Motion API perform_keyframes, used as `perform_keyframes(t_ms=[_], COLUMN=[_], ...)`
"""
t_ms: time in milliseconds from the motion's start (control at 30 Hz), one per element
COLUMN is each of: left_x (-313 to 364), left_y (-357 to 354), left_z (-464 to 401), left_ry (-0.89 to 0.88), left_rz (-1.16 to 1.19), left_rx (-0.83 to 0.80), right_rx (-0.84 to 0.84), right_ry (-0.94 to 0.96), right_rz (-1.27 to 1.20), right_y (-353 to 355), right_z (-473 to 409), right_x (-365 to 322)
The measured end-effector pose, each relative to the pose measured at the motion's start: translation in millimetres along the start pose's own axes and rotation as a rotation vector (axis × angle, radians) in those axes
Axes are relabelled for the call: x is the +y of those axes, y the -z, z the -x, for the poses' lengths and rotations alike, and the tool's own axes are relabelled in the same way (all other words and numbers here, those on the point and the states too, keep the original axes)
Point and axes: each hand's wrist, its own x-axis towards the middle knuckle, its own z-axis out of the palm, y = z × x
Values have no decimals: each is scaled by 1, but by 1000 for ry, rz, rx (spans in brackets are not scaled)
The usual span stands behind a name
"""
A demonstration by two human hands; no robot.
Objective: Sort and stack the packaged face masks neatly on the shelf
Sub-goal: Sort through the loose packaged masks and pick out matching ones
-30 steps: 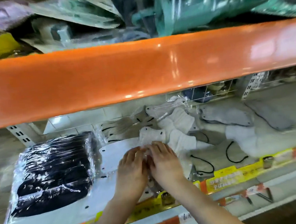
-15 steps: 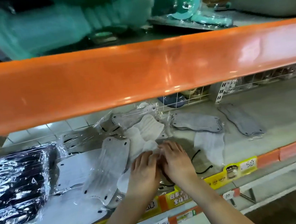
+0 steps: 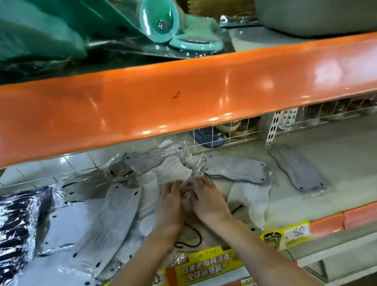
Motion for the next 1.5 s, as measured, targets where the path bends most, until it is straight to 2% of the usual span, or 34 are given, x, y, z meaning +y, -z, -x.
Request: perform_keyframes(t_ms=[100, 233, 333, 633, 767, 933, 1100, 1233, 1300, 1333, 1400, 1500], left_x=[-16, -29, -29, -28, -20, -16, -4, -2, -1, 0, 4, 17], left_y=[-4, -10, -15, -18, -9, 1, 15, 28, 33, 34, 34, 31], left_z=[-12, -21, -26, -29, -27, -21, -15, -19, -20, -20, -16, -10], left_ry=[-25, 119, 173, 62, 141, 216, 286, 331, 373, 362, 282, 149], left_rz=[-169, -281, -339, -505, -273, 443, 952, 1234, 1288, 1232, 1008, 681], left_rx=[88, -35, -55, -19, 105, 167, 273, 216, 203, 201, 207, 266], right_rx=[-65, -43, -36, 32, 42, -6, -66, -79, -78, -75, -79, -22], right_ry=[-27, -113, -168, -348, -362, -300, -180, -124, -109, -113, -123, -125], right_rz=[-64, -151, -276, -744, -885, -883, -806, -778, -783, -794, -800, -628], right_y=[-5, -12, -11, -11, -11, -6, -5, -4, -3, -3, -4, 0], right_z=[-8, -17, -27, -42, -42, -37, -33, -33, -33, -34, -34, -34], right_x=[-2, 3, 6, 11, 12, 9, 6, 2, 1, 1, -2, -4])
